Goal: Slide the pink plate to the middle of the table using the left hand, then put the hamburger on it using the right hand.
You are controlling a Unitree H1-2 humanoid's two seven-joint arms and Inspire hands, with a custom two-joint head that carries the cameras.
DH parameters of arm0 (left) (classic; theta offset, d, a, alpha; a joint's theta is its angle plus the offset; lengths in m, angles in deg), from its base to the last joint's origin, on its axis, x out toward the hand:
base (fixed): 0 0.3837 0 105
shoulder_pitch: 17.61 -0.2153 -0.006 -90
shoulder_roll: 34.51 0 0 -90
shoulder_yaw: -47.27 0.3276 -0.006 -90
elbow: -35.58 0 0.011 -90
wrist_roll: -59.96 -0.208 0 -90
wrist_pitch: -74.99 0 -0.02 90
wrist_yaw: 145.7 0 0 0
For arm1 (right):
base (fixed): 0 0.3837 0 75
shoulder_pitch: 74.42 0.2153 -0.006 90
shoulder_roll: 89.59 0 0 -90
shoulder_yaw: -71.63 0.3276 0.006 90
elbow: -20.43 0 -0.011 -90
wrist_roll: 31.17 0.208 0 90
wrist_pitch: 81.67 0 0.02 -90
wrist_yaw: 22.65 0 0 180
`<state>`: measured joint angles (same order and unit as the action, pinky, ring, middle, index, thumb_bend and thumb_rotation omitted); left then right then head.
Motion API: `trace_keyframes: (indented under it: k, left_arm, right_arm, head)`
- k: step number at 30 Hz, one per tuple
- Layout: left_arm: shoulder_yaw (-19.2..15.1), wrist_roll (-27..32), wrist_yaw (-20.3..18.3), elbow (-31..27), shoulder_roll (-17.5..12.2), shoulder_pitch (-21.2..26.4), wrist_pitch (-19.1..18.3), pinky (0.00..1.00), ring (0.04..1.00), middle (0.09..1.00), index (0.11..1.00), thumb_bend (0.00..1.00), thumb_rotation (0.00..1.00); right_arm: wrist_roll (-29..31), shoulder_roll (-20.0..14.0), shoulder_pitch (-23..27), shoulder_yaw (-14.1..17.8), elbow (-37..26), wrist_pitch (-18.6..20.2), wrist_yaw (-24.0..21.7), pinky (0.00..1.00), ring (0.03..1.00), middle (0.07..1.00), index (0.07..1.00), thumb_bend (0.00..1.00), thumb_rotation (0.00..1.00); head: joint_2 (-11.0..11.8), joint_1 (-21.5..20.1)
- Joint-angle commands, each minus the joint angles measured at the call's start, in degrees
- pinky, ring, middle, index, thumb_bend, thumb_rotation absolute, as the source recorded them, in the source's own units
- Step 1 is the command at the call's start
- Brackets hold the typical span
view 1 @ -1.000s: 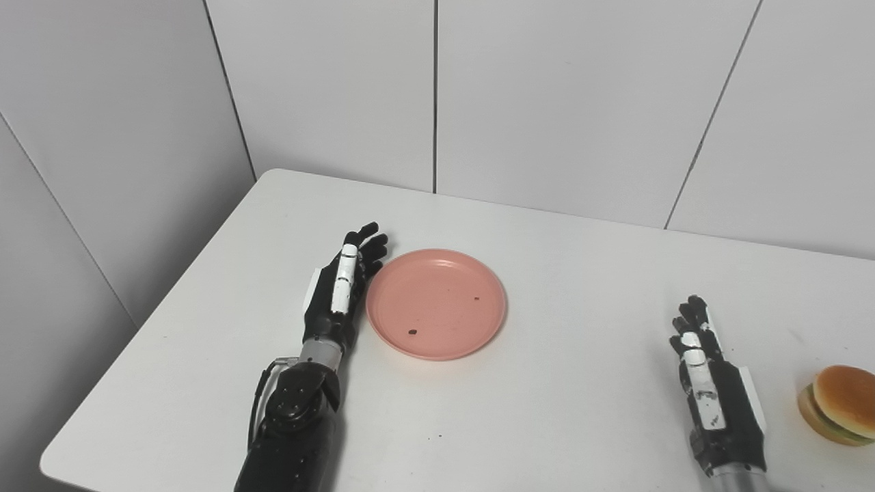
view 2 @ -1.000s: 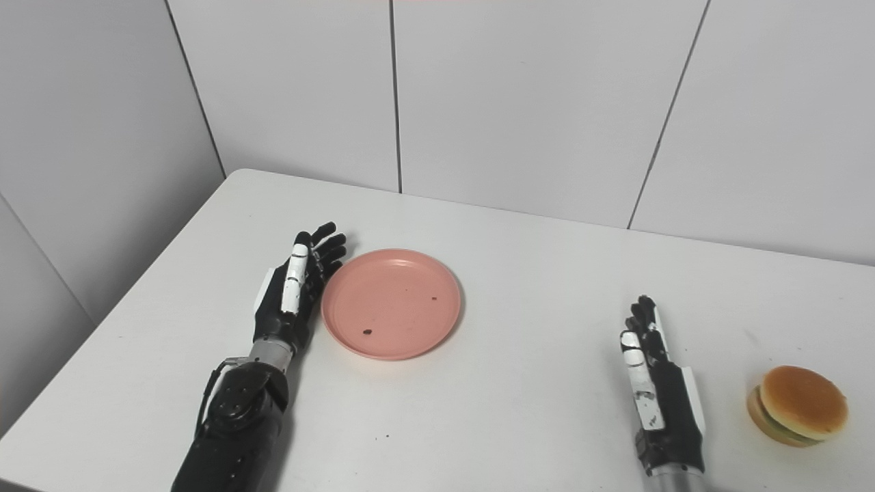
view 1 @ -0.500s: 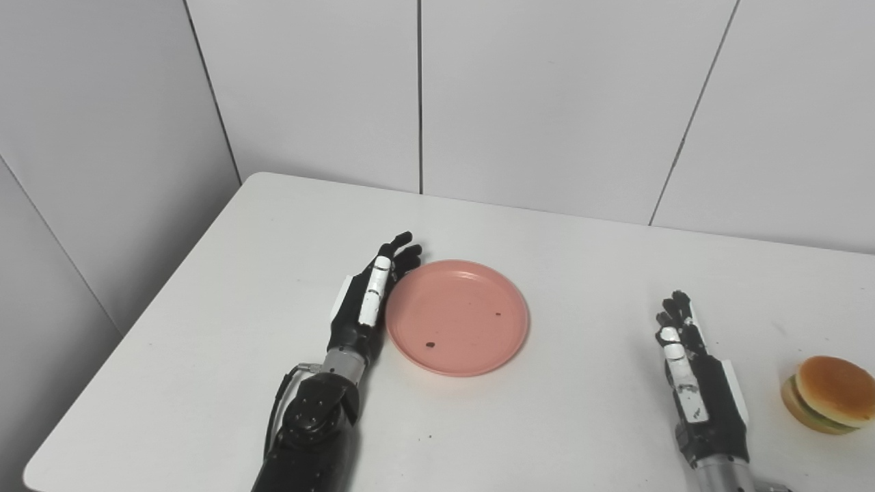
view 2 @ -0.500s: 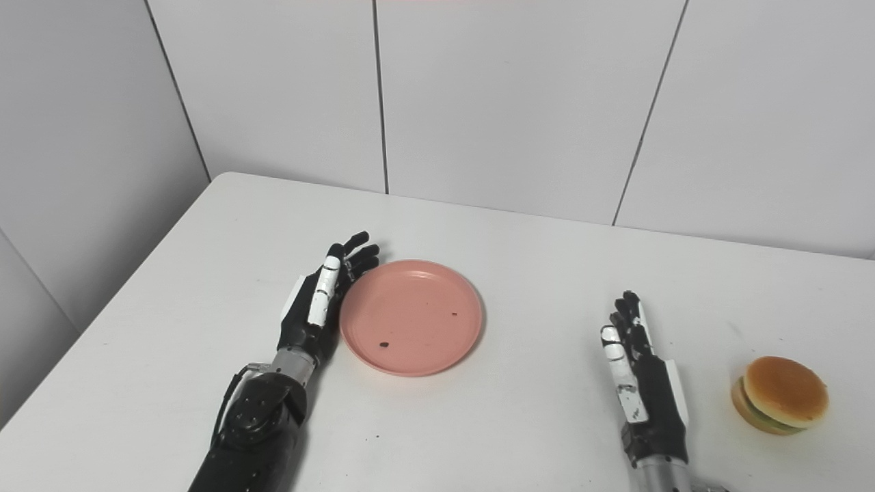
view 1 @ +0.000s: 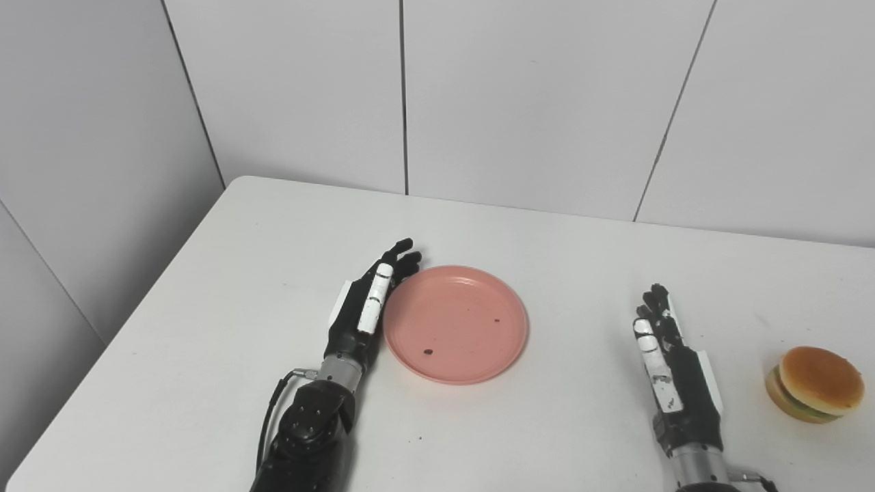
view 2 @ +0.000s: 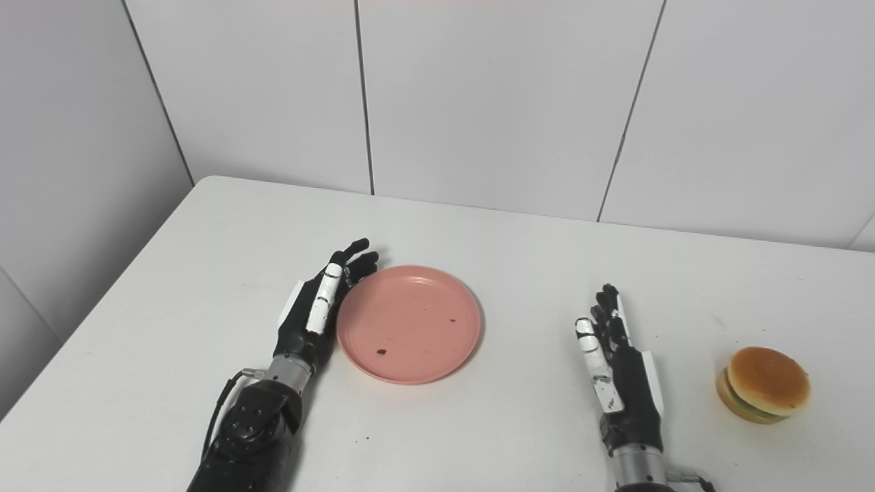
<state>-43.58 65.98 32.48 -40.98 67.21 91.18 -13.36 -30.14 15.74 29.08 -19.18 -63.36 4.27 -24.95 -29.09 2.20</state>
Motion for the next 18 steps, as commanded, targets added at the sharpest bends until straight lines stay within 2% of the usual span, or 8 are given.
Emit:
trace_keyframes:
  k: [1, 7, 12, 18]
  left_arm:
    - [2.6, 0.0, -2.8, 1.3, 1.8, -2.7, -1.8, 0.87, 0.870, 0.856, 0.842, 0.50, 1.00]
    - [3.1, 1.1, -3.7, 2.0, 2.7, -3.6, -1.2, 0.89, 0.880, 0.866, 0.848, 0.53, 1.00]
    - [4.4, 0.5, -3.1, -0.1, 2.9, -4.7, -2.9, 0.88, 0.872, 0.862, 0.848, 0.53, 1.00]
    - [5.4, 2.1, -4.2, -0.8, 3.0, -5.1, -4.2, 0.88, 0.864, 0.851, 0.838, 0.52, 1.00]
  right_arm:
    - [-0.3, 1.3, -1.0, -0.6, 0.7, -1.3, 0.6, 1.00, 0.984, 0.989, 1.000, 0.55, 0.82]
    - [-1.0, 1.9, -0.7, -1.0, 1.0, -1.7, 1.2, 1.00, 0.977, 0.982, 0.999, 0.56, 0.83]
    - [-2.4, 2.3, -0.5, -1.4, 1.5, -2.4, 2.2, 1.00, 0.968, 0.973, 0.987, 0.58, 0.85]
    - [-2.2, 2.6, -0.7, -1.8, 1.3, -2.4, 2.1, 0.97, 0.964, 0.973, 0.989, 0.57, 0.86]
  head:
    - [0.0, -0.2]
    - [-0.2, -2.3]
    - [-0.8, -3.9]
    - [-0.3, -4.7]
